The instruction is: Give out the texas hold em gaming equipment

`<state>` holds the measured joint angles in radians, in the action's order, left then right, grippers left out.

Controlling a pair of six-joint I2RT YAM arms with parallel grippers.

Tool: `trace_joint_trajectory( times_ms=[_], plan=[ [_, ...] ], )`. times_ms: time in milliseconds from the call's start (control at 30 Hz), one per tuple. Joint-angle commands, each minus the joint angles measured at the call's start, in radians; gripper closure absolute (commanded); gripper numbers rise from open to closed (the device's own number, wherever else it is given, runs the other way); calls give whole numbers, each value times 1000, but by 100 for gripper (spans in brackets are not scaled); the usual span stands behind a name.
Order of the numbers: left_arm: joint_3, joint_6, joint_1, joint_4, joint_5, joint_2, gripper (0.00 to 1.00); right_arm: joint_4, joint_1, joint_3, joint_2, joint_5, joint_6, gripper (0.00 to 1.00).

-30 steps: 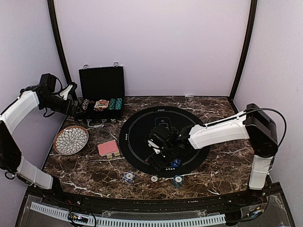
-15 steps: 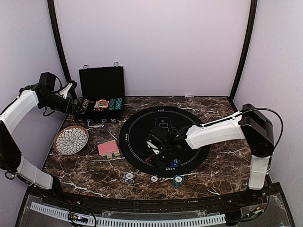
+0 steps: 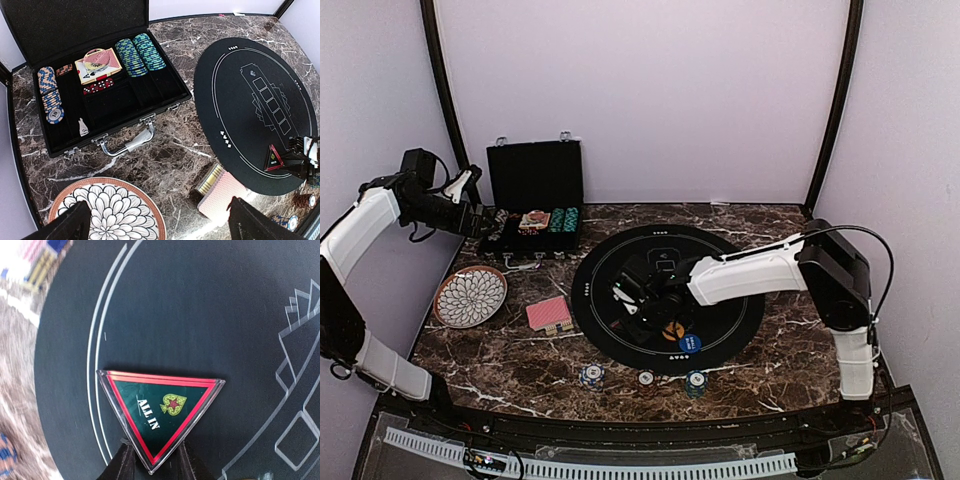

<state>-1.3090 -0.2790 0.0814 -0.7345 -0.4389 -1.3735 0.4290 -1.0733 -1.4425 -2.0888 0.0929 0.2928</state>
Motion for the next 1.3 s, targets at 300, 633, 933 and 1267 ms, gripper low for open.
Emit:
trace_joint_trajectory(
  times_ms=[300,633,933,1267],
  plan=[
    [-47,-26,1,-76,-57,-7,1,-56,65,-331,-264,-55,-31,74],
    [-42,-51,0,-102,-74,7,1,31,78,-589,-402,-69,-51,72],
    [-52,-67,1,-119,-76,14,1,-37,102,-354,-153,-2,-18,39],
    [-72,-72,-5,-129,-91,11,1,-80,89,140,207,117,138,15]
  ],
)
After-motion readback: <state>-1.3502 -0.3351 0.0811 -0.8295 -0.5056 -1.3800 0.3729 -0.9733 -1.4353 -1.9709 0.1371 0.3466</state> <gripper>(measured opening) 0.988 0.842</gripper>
